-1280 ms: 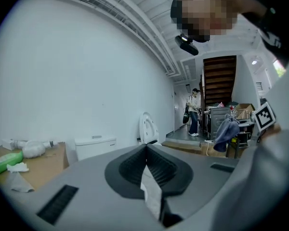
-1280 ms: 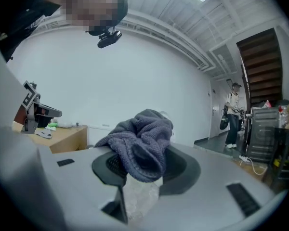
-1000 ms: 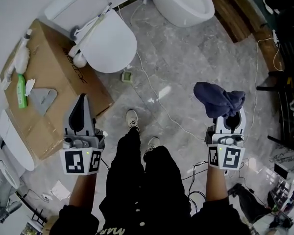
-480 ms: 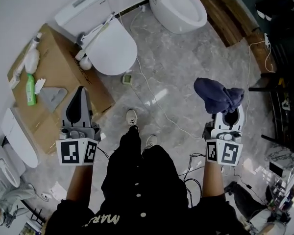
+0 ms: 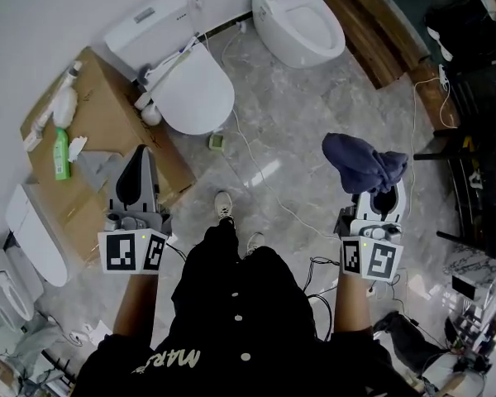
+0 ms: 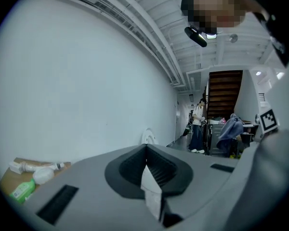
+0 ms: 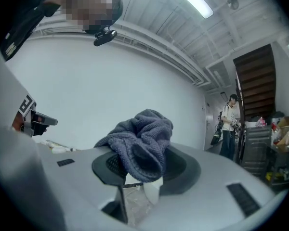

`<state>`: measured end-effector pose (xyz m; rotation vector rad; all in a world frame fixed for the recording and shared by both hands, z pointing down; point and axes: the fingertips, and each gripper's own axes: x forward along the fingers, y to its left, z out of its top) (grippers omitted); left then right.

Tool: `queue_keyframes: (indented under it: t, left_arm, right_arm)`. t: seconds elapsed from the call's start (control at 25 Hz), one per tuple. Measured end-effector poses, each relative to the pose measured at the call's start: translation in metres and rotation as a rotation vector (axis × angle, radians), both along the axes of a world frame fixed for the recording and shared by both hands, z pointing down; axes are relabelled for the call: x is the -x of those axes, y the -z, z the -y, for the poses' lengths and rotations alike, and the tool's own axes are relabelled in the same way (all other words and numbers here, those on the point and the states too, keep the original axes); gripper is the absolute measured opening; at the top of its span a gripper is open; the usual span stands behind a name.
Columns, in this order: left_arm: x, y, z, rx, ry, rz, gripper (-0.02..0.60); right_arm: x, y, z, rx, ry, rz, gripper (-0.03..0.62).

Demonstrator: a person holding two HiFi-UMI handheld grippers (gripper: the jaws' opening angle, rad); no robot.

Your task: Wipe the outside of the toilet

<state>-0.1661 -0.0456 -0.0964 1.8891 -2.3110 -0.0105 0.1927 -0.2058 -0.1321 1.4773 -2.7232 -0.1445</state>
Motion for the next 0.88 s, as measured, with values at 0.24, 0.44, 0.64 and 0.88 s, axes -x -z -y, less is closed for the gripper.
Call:
queue_keyframes:
  t: [0.24,0.44,0.64,0.88]
  left_arm:
    - [0.020,0.015,0.004,-0.024,-0.008,0.003,0.009]
    - [0.038,0.027,0.002,-0.039,-0.008,0.016,0.011]
    - [0.051,0.043,0.003,-0.068,0.001,0.027,0.009]
    - [0.052,0.049,0.004,-0.078,0.015,0.032,0.009]
  right_arm:
    - [0.001,0.022,0.008,-0.021,-0.036,0.011,0.153]
    - [0.011,0.047,0.012,-0.066,-0.047,0.008,0.153]
    - [0.018,0.067,0.016,-0.102,-0.037,-0.003,0.153]
    - [0.016,0.078,0.021,-0.124,-0.024,-0.003,0.153]
